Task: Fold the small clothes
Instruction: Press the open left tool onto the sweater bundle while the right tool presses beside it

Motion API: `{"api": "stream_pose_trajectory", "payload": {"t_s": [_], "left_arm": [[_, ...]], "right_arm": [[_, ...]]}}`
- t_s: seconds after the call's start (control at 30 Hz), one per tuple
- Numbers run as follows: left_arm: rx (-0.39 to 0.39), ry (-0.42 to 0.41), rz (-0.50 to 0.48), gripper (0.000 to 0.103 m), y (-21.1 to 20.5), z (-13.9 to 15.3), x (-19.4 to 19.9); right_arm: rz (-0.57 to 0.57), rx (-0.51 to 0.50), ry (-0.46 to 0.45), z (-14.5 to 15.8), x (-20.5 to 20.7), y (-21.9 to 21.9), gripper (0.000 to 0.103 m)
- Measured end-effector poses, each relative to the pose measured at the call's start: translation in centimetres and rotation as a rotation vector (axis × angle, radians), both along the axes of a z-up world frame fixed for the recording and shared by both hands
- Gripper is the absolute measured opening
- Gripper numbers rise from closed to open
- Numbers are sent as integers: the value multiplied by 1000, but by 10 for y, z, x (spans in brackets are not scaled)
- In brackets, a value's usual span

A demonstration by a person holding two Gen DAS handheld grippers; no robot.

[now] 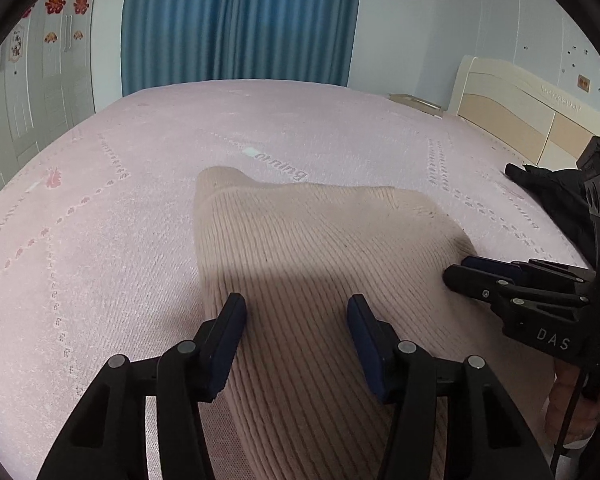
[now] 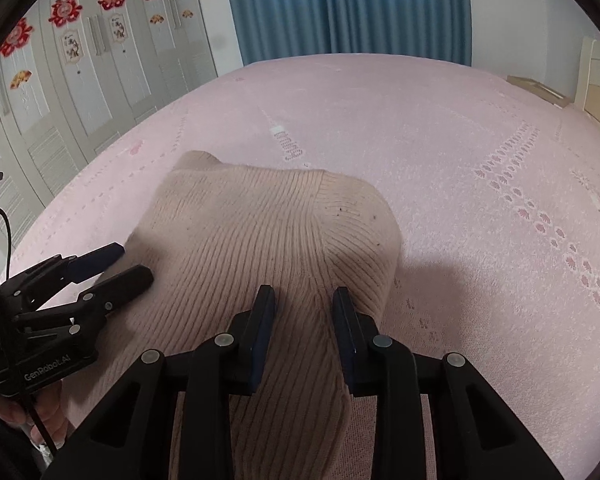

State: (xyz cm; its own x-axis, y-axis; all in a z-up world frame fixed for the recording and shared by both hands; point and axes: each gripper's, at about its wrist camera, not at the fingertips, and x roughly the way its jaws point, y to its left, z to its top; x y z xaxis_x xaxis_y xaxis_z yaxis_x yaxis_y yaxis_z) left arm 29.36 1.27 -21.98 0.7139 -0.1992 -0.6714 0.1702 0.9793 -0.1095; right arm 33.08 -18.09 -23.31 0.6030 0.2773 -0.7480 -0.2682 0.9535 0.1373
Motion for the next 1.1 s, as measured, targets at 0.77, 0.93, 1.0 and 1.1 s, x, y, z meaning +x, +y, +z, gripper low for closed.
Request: {"api": "stream_pose_trajectory", "payload": {"t_s": [0.77, 0.93, 1.0, 1.1], "left_arm": [[-1, 11, 12, 53, 0, -8, 1], [-3, 17, 13, 53, 1, -9, 2], [-4, 19, 13, 53, 1, -9, 3], [-5, 19, 12, 53, 2, -8, 3]], "right_arm": [[-12, -5, 41, -9, 4, 2, 29], [-17, -19, 31, -9, 2, 4, 29], [-16, -18, 36, -9, 2, 4, 29], [-13, -18, 38, -9, 3, 4, 30]]}}
